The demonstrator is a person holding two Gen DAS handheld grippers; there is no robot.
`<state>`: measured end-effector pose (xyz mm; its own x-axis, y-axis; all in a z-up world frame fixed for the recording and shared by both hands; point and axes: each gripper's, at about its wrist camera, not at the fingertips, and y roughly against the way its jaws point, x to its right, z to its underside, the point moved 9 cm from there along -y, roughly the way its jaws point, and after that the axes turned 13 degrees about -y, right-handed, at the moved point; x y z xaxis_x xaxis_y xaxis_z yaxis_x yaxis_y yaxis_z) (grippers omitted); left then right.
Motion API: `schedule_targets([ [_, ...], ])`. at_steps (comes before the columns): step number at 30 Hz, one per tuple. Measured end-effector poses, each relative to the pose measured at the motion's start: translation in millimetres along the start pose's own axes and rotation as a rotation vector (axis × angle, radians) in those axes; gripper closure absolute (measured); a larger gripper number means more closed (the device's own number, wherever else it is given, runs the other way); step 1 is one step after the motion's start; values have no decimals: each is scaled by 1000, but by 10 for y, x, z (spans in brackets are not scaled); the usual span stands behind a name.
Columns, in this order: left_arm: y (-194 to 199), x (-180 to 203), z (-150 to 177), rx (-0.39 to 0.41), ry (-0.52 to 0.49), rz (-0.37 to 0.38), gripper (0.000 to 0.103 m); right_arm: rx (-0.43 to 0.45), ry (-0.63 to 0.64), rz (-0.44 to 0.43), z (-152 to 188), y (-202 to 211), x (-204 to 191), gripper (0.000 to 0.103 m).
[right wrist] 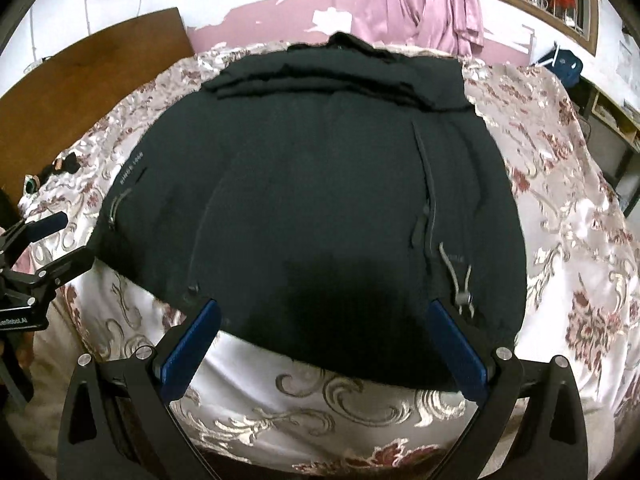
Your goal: Fold large clothes
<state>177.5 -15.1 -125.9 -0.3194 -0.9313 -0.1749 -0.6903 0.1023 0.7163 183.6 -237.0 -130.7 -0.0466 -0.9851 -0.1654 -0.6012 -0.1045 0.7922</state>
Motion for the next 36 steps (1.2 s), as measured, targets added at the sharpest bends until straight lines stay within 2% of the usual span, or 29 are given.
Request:
schedule_targets([
  [4,-68,28,112,-25,-7,3,0,-19,30,37,139,-51,29,2],
  [9,-99,-15,206,-41,35,13,0,-15,56,65,242,-70,38,2],
  [22,-88,-126,385,-54,43,-32,0,9,152,86,338,-48,-16,2],
  [26,-155,-152,432,-82,16,-86,0,-6,186,111,381,-100,-26,2],
  [31,-293,-85,493,-153,-43,-112,0,-17,222,166,390,-159,-17,2],
  [36,-366,20,512,-162,-87,-127,0,-43,328,309,449,-275,1,2],
])
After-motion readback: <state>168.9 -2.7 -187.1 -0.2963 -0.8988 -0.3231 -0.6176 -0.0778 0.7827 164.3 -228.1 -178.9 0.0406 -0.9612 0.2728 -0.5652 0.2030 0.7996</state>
